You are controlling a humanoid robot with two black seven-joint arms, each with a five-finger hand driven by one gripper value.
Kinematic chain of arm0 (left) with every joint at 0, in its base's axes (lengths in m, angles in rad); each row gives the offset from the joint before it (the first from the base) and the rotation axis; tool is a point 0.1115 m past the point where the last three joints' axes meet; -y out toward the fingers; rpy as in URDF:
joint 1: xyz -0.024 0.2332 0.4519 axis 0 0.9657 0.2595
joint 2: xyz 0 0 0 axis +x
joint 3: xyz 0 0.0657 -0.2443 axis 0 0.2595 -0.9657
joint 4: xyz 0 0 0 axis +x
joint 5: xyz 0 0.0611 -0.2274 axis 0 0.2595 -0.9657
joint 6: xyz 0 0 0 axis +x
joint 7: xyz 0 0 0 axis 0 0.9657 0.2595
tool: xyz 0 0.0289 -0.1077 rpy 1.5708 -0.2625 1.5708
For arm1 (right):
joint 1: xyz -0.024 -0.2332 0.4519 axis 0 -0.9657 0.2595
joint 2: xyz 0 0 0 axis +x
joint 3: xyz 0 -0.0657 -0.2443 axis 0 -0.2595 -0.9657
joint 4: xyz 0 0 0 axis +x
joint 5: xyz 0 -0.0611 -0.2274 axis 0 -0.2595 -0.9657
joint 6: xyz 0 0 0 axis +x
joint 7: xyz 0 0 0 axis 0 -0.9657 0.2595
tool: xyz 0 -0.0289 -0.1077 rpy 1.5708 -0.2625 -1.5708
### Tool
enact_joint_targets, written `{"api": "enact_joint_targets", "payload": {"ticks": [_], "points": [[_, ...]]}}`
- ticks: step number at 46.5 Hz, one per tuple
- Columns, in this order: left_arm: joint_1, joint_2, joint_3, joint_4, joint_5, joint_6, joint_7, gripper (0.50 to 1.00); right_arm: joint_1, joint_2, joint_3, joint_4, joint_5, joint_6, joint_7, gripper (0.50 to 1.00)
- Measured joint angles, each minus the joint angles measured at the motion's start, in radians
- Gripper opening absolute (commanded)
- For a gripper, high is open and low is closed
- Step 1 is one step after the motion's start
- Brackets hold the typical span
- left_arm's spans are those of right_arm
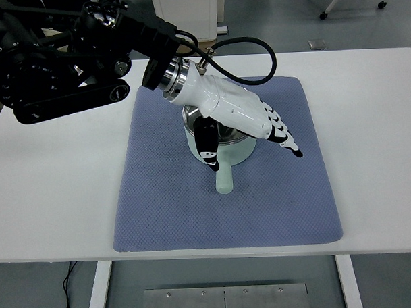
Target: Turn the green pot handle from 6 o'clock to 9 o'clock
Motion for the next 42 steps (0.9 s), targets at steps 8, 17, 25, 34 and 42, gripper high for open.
{"api": "enact_joint_targets", "payload": {"ticks": [8, 17, 25, 34, 42], "points": [[-0.013, -0.027, 0.073, 0.001, 0.023, 0.007, 0.0, 1.0, 0.0, 0.0, 0.0, 0.0, 0.0, 0.0, 0.0, 1.0], [-0.032, -0.051, 0.148, 0.001, 0.026, 0.023, 0.0, 1.0, 0.0, 0.0, -0.001, 0.0, 0.0, 0.0, 0.0, 1.0], [-0.07, -0.063, 0.211, 0.002, 0.015, 0.023, 0.0, 1.0, 0.0, 0.0, 0.0, 0.0, 0.0, 0.0, 0.0, 1.0], [-0.09, -0.069, 0.251, 0.002, 0.01, 0.02, 0.0, 1.0, 0.0, 0.0, 0.0, 0.0, 0.0, 0.0, 0.0, 1.0], [-0.098, -0.072, 0.253, 0.003, -0.057, 0.019, 0.0, 1.0, 0.0, 0.0, 0.0, 0.0, 0.0, 0.0, 0.0, 1.0]]}}
